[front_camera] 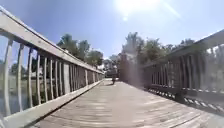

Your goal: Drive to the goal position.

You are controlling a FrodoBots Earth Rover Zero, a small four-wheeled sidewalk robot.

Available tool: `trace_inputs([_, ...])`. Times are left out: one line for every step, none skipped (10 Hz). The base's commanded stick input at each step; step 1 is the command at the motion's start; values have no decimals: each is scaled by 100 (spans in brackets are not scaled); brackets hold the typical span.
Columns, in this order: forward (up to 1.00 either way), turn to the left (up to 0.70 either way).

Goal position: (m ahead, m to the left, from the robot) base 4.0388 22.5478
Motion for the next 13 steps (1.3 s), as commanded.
trace_inputs([45,0])
trace_inputs([45,0])
trace_inputs([45,0])
trace_inputs([45,0])
trace_inputs([45,0])
trace_inputs([45,0])
trace_inputs([45,0])
trace_inputs([45,0])
trace_inputs([45,0])
trace_inputs([45,0])
trace_inputs([45,0])
trace_inputs([45,0])
trace_inputs([45,0])
